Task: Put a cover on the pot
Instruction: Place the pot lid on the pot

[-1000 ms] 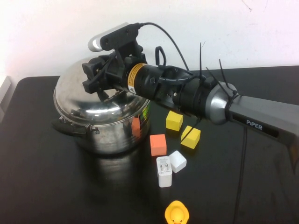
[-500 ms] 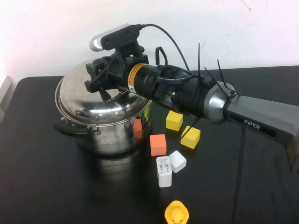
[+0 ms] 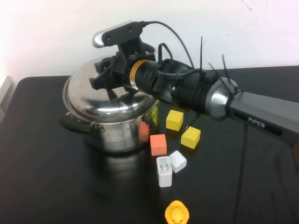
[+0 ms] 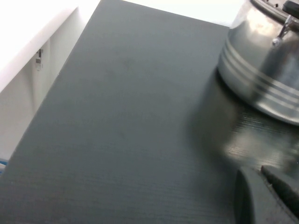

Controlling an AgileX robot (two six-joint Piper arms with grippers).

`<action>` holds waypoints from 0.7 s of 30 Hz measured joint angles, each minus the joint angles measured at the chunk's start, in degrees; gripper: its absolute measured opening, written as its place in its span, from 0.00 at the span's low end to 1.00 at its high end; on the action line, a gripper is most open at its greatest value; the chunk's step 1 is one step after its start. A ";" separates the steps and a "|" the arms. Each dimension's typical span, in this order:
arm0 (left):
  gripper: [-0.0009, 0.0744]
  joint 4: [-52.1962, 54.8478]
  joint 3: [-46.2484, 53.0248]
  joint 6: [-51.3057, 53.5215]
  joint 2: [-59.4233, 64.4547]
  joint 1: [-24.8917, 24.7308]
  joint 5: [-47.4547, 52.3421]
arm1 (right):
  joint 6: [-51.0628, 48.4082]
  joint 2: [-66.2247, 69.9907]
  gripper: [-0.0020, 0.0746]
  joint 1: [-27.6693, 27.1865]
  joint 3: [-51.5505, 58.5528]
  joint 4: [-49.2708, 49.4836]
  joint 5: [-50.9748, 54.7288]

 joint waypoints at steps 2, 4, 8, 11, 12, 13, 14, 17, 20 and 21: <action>0.01 0.00 0.00 0.00 0.00 0.00 0.00 | 0.29 -0.65 0.48 0.00 -0.13 0.00 3.36; 0.01 0.00 0.00 0.00 0.00 0.00 0.00 | 0.41 -1.18 0.49 0.00 -0.13 0.00 6.61; 0.01 0.00 0.00 0.00 0.00 0.00 0.00 | -0.09 -2.40 0.54 0.00 -0.13 0.86 12.93; 0.01 0.00 0.00 0.00 0.00 0.00 0.00 | -0.21 -3.77 0.55 0.00 -0.25 2.48 17.89; 0.01 0.00 0.00 0.00 0.00 0.00 0.00 | -0.21 -4.26 0.55 0.00 -0.25 2.90 19.71; 0.01 0.00 0.00 -0.14 0.00 0.00 0.00 | -0.21 -4.71 0.55 0.00 -0.25 3.22 21.13; 0.01 0.00 0.00 -0.16 0.00 0.00 0.00 | -0.21 -5.27 0.55 0.00 -0.14 3.47 22.74; 0.01 0.00 0.00 -0.27 0.00 0.00 0.00 | -1.50 -6.92 0.55 0.00 0.22 4.12 26.66; 0.01 0.00 0.00 -0.16 0.00 0.00 0.00 | -2.89 -8.88 0.55 0.00 1.05 4.77 29.09; 0.01 0.00 0.00 -0.16 0.00 0.00 0.00 | -3.18 -9.54 0.55 0.00 1.28 4.91 29.58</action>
